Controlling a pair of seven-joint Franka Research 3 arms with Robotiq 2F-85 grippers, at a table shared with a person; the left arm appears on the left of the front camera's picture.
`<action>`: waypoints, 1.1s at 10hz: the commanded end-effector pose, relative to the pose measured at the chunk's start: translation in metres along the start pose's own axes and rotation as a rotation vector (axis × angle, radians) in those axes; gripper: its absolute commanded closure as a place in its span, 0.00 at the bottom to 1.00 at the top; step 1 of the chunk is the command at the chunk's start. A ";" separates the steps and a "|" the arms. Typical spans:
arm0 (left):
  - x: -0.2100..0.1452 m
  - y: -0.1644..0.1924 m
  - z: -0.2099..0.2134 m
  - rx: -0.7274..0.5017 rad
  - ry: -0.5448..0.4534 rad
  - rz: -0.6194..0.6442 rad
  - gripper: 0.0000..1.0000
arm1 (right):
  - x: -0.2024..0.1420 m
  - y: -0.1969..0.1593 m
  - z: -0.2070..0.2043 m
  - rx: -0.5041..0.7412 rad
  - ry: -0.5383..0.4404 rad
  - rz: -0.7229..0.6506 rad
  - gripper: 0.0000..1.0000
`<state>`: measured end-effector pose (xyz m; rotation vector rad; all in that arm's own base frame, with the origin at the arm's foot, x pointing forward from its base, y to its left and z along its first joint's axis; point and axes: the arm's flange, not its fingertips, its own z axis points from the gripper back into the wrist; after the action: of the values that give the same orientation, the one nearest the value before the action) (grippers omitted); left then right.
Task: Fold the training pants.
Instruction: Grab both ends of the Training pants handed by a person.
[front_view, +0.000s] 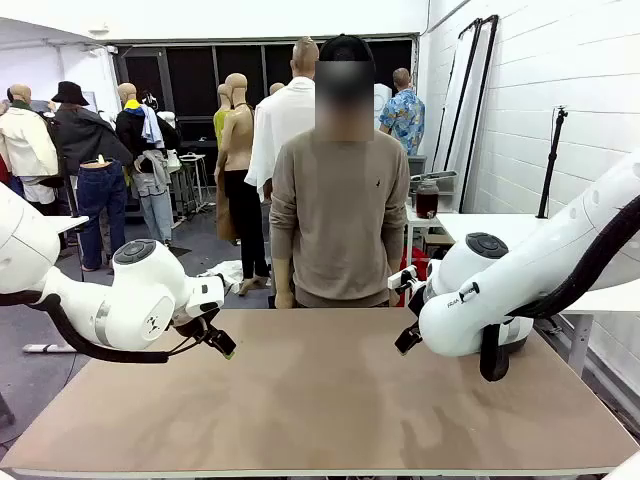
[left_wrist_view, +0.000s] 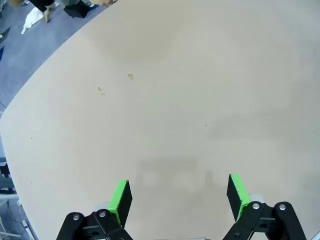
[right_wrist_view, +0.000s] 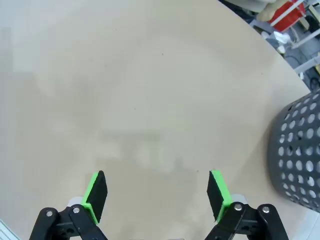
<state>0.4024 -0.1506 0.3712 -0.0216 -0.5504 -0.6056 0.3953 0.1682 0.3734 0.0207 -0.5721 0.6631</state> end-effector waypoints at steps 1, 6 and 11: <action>0.000 0.000 0.000 0.000 0.000 0.000 0.00 | 0.000 0.000 0.000 0.000 0.000 0.000 0.00; 0.000 0.000 0.000 0.000 0.000 0.000 0.00 | 0.000 0.000 0.000 0.000 0.000 0.000 0.00; 0.000 0.000 0.000 0.000 0.000 0.000 0.00 | 0.000 0.000 0.000 0.000 0.000 0.000 0.00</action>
<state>0.4022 -0.1512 0.3712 -0.0217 -0.5504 -0.6070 0.3953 0.1683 0.3734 0.0202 -0.5721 0.6635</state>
